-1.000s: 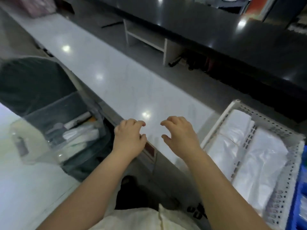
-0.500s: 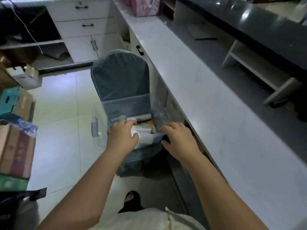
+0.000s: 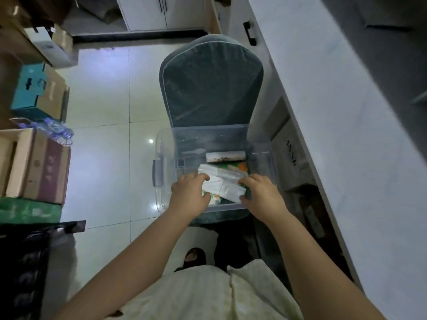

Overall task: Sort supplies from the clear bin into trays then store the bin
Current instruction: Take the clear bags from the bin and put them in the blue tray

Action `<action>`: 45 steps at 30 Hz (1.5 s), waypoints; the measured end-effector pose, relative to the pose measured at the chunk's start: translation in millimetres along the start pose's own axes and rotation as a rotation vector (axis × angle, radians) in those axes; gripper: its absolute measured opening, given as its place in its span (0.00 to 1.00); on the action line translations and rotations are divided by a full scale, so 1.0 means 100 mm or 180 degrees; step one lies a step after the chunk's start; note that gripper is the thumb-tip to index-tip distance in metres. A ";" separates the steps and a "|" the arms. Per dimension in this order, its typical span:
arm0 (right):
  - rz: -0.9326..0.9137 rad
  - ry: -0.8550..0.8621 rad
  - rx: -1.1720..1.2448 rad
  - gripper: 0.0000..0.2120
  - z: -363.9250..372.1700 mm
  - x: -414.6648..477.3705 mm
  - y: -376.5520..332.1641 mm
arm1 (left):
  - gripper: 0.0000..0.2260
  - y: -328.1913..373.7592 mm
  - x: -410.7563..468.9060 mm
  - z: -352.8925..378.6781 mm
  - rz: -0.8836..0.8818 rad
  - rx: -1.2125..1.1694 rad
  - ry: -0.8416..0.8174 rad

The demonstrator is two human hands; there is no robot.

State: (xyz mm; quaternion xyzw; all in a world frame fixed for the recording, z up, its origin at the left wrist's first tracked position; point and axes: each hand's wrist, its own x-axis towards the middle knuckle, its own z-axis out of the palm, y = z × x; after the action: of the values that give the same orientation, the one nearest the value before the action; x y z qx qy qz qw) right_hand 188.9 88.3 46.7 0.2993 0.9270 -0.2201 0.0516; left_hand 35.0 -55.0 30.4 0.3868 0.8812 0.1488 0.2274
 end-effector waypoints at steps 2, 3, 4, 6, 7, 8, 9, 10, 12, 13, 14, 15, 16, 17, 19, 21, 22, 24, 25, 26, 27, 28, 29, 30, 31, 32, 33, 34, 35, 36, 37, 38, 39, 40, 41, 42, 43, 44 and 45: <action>-0.0032 -0.0243 0.0078 0.20 0.09 0.28 0.13 | 0.20 -0.05 0.20 0.16 -0.0159 0.0068 -0.0205; -0.0071 -0.0372 0.0110 0.20 0.15 0.43 0.20 | 0.20 -0.08 0.31 0.25 -0.0224 0.0120 -0.0320; -0.0090 -0.0527 0.0128 0.20 0.21 0.57 0.28 | 0.20 -0.11 0.40 0.34 -0.0295 0.0164 -0.0463; -0.0133 -0.0895 0.0120 0.20 0.36 0.82 0.42 | 0.21 -0.17 0.56 0.53 -0.0426 0.0162 -0.0731; -0.0177 -0.1037 0.0122 0.20 0.44 0.94 0.50 | 0.22 -0.21 0.63 0.62 -0.0475 0.0121 -0.0790; -0.0206 -0.1139 0.0153 0.20 0.52 1.07 0.58 | 0.22 -0.24 0.70 0.70 -0.0533 0.0078 -0.0833; -0.0195 -0.1197 0.0241 0.20 0.60 1.20 0.66 | 0.22 -0.29 0.79 0.78 -0.0595 0.0037 -0.0847; -0.0162 -0.1220 0.0346 0.20 0.69 1.34 0.74 | 0.21 -0.33 0.89 0.86 -0.0629 0.0025 -0.0819; -0.0077 -0.1305 0.0480 0.20 0.87 1.60 0.90 | 0.20 -0.43 1.09 1.02 -0.0637 0.0061 -0.0717; -0.0006 -0.1403 0.0527 0.20 0.98 1.71 0.97 | 0.19 -0.47 1.19 1.10 -0.0630 0.0072 -0.0693; 0.0069 -0.1498 0.0587 0.21 1.08 1.81 1.04 | 0.19 -0.50 1.29 1.19 -0.0607 0.0073 -0.0690; 0.0166 -0.1550 0.0674 0.21 1.19 1.90 1.11 | 0.20 -0.52 1.40 1.28 -0.0567 0.0090 -0.0725; 0.0315 -0.1538 0.0783 0.21 1.30 1.99 1.18 | 0.20 -0.55 1.50 1.38 -0.0513 0.0148 -0.0801; 0.0484 -0.1477 0.0884 0.21 1.42 2.07 1.24 | 0.21 -0.57 1.60 1.49 -0.0444 0.0248 -0.0905; 0.0704 -0.1331 0.0999 0.21 1.63 2.20 1.35 | 0.24 -0.62 1.80 1.72 -0.0287 0.0439 -0.1166; 0.0642 -0.1125 0.0761 0.21 1.82 2.32 1.45 | 0.26 -0.67 1.97 1.98 -0.0123 0.0514 -0.1397; 0.0552 -0.1057 0.0603 0.21 1.91 2.37 1.50 | 0.26 -0.68 2.04 2.10 -0.0067 0.0549 -0.1472; 0.0405 -0.1035 0.0426 0.21 2.11 2.47 1.56 | 0.27 -0.72 2.15 2.33 0.0022 0.0638 -0.1431; 0.0373 -0.1082 0.0378 0.20 2.20 2.52 1.59 | 0.26 -0.73 2.19 2.43 0.0121 0.0687 -0.1341; 0.0364 -0.1154 0.0378 0.19 2.30 2.56 1.60 | 0.26 -0.75 2.22 2.52 0.0249 0.0723 -0.1253; 0.0363 -0.1232 0.0414 0.19 2.39 2.60 1.61 | 0.26 -0.77 2.24 2.59 0.0371 0.0733 -0.1182; 0.0369 -0.1282 0.0450 0.19 2.47 2.63 1.61 | 0.26 -0.79 2.25 2.66 0.0466 0.0720 -0.1102; 0.0378 -0.1287 0.0458 0.19 2.54 2.66 1.61 | 0.26 -0.82 2.26 2.71 0.0526 0.0712 -0.1005; 0.0394 -0.1270 0.0435 0.20 2.58 2.68 1.61 | 0.27 -0.85 2.26 2.76 0.0555 0.0723 -0.0916; 0.0408 -0.1244 0.0396 0.20 2.62 2.69 1.62 | 0.28 -0.86 2.25 2.79 0.0561 0.0735 -0.0864; 0.0418 -0.1216 0.0357 0.21 2.64 2.70 1.62 | 0.28 -0.88 2.24 2.82 0.0553 0.0733 -0.0850; 0.0427 -0.1193 0.0325 0.21 2.66 2.71 1.62 | 0.29 -0.89 2.22 2.84 0.0530 0.0728 -0.0888; 0.0438 -0.1183 0.0305 0.22 2.66 2.71 1.61 | 0.30 -0.90 2.20 2.86 0.0492 0.0739 -0.0956; 0.0451 -0.1188 0.0290 0.22 2.67 2.72 1.60 | 0.30 -0.90 2.19 2.87 0.0444 0.0762 -0.1033; 0.0468 -0.1204 0.0269 0.22 2.67 2.73 1.59 | 0.30 -0.90 2.18 2.87 0.0397 0.0786 -0.1093; 0.0487 -0.1241 0.0225 0.22 2.68 2.73 1.57 | 0.28 -0.91 2.18 2.86 0.0369 0.0805 -0.1114; 0.0515 -0.1303 0.0166 0.23 2.69 2.74 1.55 | 0.24 -0.91 2.18 2.85 0.0364 0.0804 -0.1108; 0.0558 -0.1384 0.0114 0.23 2.69 2.74 1.52 | 0.21 -0.90 2.18 2.84 0.0375 0.0770 -0.1086; 0.0598 -0.1456 0.0076 0.22 2.69 2.75 1.50 | 0.18 -0.90 2.18 2.81 0.0393 0.0699 -0.1067; 0.0622 -0.1509 0.0060 0.20 2.69 2.74 1.47 | 0.15 -0.90 2.18 2.78 0.0412 0.0590 -0.1061; 0.0627 -0.1527 0.0081 0.18 2.67 2.73 1.44 | 0.13 -0.90 2.16 2.75 0.0427 0.0457 -0.1060; 0.0623 -0.1508 0.0135 0.16 2.65 2.71 1.41 | 0.10 -0.89 2.14 2.71 0.0440 0.0321 -0.1055; 0.0605 -0.1449 0.0201 0.14 2.60 2.69 1.38 | 0.08 -0.89 2.10 2.66 0.0449 0.0210 -0.1035; 0.0568 -0.1360 0.0256 0.13 2.55 2.66 1.35 | 0.07 -0.88 2.06 2.59 0.0439 0.0139 -0.1010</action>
State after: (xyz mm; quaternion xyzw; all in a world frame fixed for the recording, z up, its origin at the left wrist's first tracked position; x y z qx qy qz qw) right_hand 40.7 216.1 -293.6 0.3286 0.8553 -0.3098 0.2539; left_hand -8.2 64.2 -287.9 0.4699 0.8086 0.0819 0.3444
